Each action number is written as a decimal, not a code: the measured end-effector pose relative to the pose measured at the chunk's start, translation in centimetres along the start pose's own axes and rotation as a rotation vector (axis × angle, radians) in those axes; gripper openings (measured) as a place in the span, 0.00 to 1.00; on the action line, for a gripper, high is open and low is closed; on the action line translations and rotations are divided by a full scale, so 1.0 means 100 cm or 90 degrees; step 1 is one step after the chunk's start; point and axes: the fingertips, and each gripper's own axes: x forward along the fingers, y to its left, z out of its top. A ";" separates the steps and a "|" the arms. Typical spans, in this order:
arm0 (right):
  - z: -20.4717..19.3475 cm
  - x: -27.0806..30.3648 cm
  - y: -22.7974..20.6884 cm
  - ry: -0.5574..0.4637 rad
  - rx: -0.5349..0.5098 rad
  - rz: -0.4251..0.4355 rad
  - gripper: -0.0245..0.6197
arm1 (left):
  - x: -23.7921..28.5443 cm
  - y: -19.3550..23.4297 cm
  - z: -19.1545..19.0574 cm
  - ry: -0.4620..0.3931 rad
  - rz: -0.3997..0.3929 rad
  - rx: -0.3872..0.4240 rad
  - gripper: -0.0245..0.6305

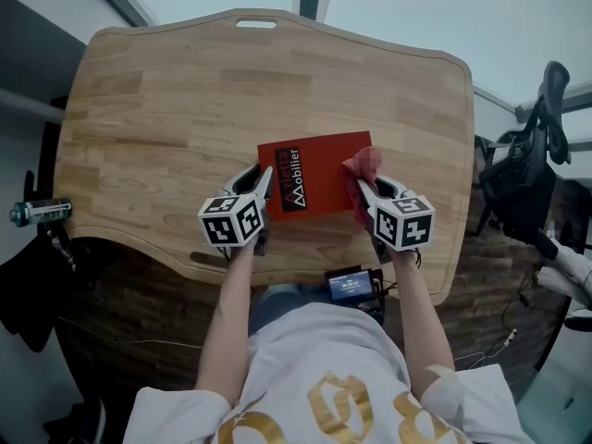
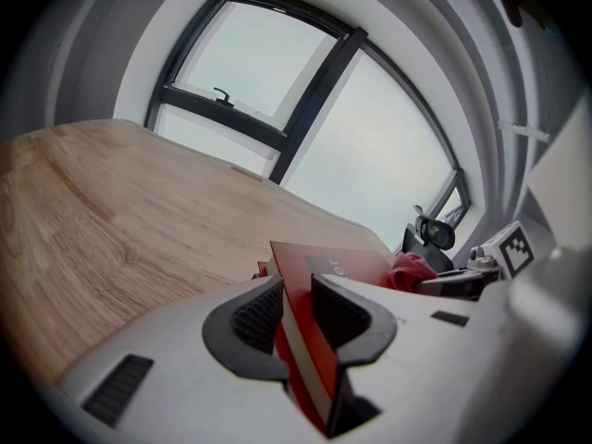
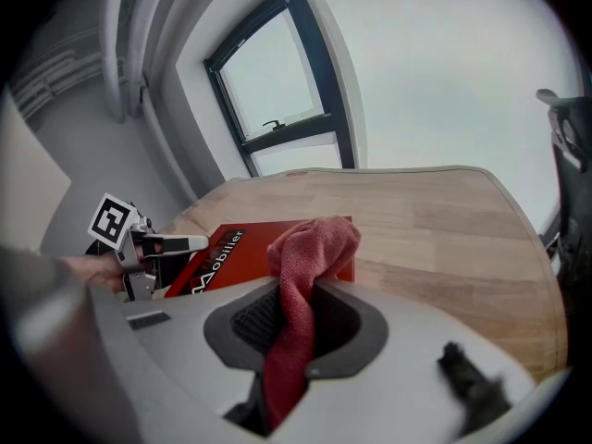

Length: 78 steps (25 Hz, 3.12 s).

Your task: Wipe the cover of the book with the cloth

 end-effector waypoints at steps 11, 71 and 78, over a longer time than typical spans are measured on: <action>-0.004 0.009 0.030 0.018 -0.036 0.033 0.15 | 0.000 0.001 0.000 0.004 -0.002 -0.009 0.19; -0.010 0.052 0.140 0.116 -0.171 0.153 0.15 | -0.001 0.000 0.000 0.010 -0.021 0.003 0.19; 0.002 0.061 0.137 0.113 -0.166 0.148 0.15 | -0.001 0.000 0.000 0.013 -0.027 -0.001 0.19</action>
